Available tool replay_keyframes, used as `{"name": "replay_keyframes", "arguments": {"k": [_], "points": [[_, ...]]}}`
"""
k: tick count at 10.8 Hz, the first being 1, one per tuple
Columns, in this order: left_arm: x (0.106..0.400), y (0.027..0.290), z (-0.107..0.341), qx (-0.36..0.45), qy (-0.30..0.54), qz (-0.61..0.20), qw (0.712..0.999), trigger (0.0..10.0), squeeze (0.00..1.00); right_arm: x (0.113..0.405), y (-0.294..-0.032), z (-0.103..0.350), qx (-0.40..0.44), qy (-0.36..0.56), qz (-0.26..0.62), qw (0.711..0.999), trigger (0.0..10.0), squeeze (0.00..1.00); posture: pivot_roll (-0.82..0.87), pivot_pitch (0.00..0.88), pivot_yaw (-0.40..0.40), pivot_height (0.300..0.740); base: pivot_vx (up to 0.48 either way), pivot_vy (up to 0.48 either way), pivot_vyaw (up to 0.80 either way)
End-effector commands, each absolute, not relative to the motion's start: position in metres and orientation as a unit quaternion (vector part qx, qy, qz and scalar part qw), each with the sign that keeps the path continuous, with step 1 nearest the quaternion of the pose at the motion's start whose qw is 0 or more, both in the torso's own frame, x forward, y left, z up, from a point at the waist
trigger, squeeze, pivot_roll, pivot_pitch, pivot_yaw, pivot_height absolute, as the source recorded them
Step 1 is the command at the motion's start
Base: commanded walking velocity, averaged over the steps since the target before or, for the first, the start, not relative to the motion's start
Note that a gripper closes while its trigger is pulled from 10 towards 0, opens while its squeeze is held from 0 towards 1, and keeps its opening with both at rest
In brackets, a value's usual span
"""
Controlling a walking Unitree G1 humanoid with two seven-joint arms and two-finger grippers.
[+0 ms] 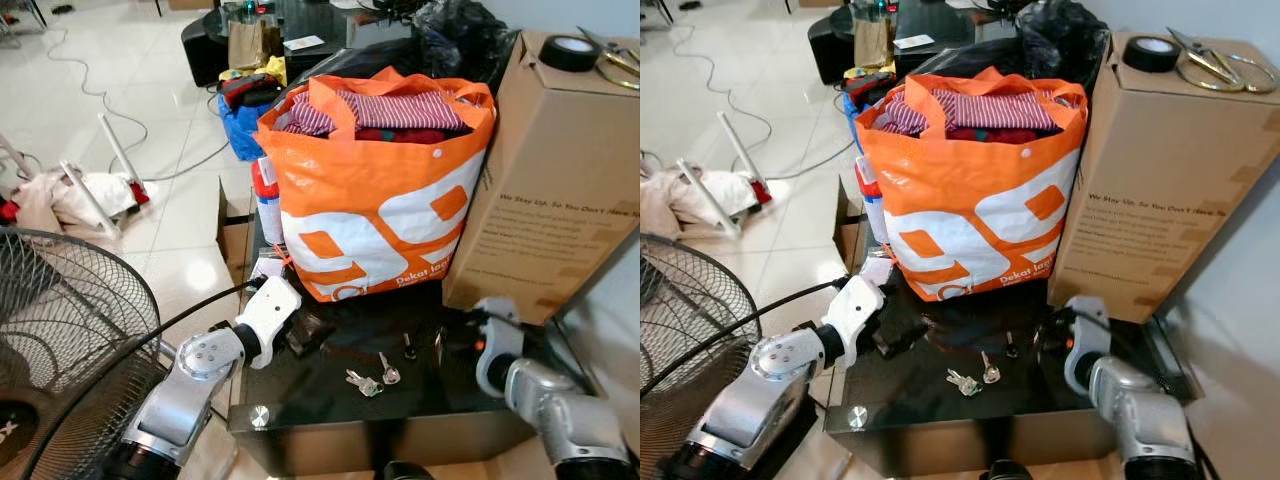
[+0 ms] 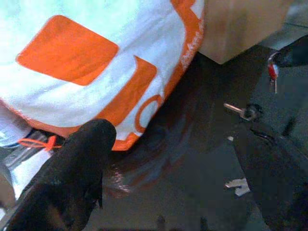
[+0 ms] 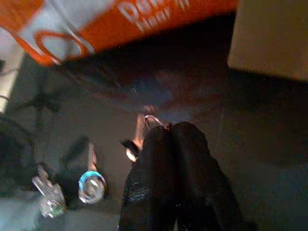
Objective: Hang keys on a hook
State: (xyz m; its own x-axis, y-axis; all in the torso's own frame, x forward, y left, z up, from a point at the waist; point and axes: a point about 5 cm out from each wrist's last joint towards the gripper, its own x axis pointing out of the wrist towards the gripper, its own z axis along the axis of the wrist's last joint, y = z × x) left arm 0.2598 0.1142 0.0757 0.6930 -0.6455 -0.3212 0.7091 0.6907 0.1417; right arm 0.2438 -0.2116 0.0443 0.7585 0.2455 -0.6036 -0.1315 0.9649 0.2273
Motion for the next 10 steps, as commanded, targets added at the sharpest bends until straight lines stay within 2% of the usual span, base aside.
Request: {"name": "replay_keyframes", "arguments": {"k": [1,2,4,5,6,8,9,10], "points": [[0.268,0.122,0.083,0.133,0.1,-0.339,0.926,10.0,0.0,0.245,-0.212,0.055,0.086,0.314,0.101,0.94,0.0,0.0,-0.23,0.0,0.103,0.74,0.0,0.0,0.0],[0.276,0.126,0.098,0.109,0.071,-0.297,0.946,10.0,0.0,0.249,-0.214,0.075,0.071,0.272,0.091,0.956,0.0,0.0,-0.23,0.0,0.113,0.74,0.0,0.0,0.0],[0.276,0.132,0.112,0.093,0.047,-0.247,0.964,10.0,0.0,0.262,-0.22,0.123,0.03,0.139,0.025,0.99,0.0,0.0,-0.21,0.0,0.108,0.74,0.0,0.0,0.0],[0.276,0.131,0.113,0.091,0.045,-0.239,0.966,10.0,0.0,0.262,-0.221,0.127,0.027,0.13,0.017,0.991,0.0,0.0,-0.21,0.0,0.106,0.74,0.0,0.0,0.0],[0.268,0.144,0.109,0.077,0.051,-0.194,0.977,10.0,0.0,0.258,-0.217,0.137,0.012,0.096,-0.009,0.995,0.0,0.0,-0.18,0.0,0.083,0.74,0.0,0.0,0.0],[0.261,0.165,0.11,0.096,0.051,-0.164,0.98,10.0,0.0,0.255,-0.205,0.145,0.029,0.058,-0.014,0.998,0.0,0.0,-0.13,0.0,0.035,0.74,0.0,0.0,0.0],[0.261,0.171,0.114,0.096,0.048,-0.155,0.982,10.0,0.0,0.255,-0.2,0.147,0.035,0.049,-0.007,0.998,0.8,0.0,-0.11,0.0,0.027,0.74,0.0,0.0,0.0],[0.264,0.181,0.124,0.107,0.04,-0.126,0.985,10.0,0.0,0.26,-0.189,0.144,0.043,0.045,0.004,0.998,8.7,0.0,-0.07,0.0,0.019,0.74,0.0,0.0,0.0]]}}
